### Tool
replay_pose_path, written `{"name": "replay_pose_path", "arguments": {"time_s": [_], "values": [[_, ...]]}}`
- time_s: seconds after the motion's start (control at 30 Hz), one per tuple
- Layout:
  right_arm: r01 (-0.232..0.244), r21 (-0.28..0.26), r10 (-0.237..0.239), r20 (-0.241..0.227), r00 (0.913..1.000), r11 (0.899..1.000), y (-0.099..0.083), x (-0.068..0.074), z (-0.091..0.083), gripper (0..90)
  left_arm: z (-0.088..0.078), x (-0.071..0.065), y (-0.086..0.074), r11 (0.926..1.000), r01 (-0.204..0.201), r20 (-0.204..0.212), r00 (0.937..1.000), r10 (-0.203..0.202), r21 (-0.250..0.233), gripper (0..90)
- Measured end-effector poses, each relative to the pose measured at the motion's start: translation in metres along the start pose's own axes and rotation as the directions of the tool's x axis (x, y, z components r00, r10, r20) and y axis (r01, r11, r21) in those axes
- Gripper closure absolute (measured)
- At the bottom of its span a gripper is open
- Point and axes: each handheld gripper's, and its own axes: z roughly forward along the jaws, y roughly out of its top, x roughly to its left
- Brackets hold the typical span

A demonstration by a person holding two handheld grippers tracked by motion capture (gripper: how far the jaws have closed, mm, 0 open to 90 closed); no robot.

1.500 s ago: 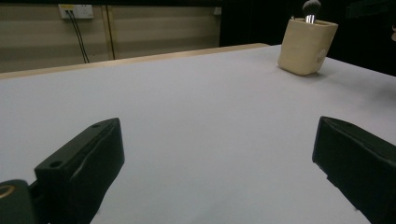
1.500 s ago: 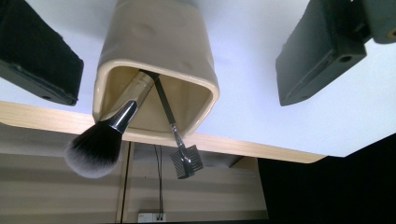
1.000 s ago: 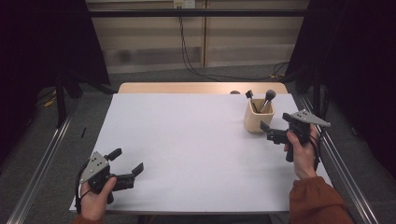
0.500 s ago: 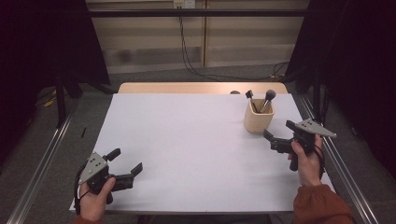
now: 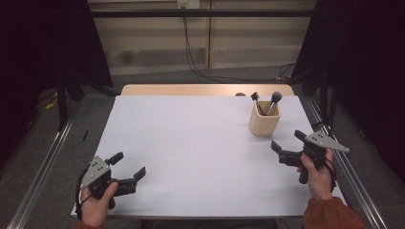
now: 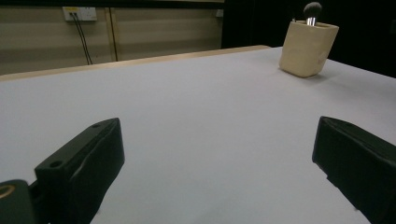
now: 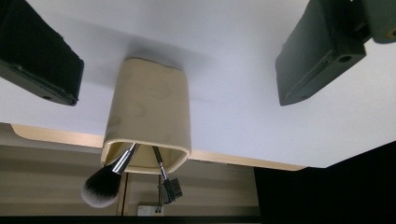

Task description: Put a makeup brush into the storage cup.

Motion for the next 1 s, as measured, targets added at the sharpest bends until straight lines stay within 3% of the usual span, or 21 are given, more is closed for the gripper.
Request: {"name": "replay_pose_path", "arguments": {"time_s": [0.4,1.0], "values": [[0.015,0.006,-0.015,-0.020,0.9997,1.000,-0.013,0.003,-0.017,0.8,-0.002,0.000,-0.001,1.0000,0.005,-0.010,0.9999,-0.005,-0.003,2.3],[0.022,0.017,-0.022,-0.004,0.9998,1.000,-0.036,-0.001,-0.044,0.4,-0.005,-0.004,-0.002,1.0000,0.001,-0.003,1.0000,-0.001,0.001,2.3]]}}
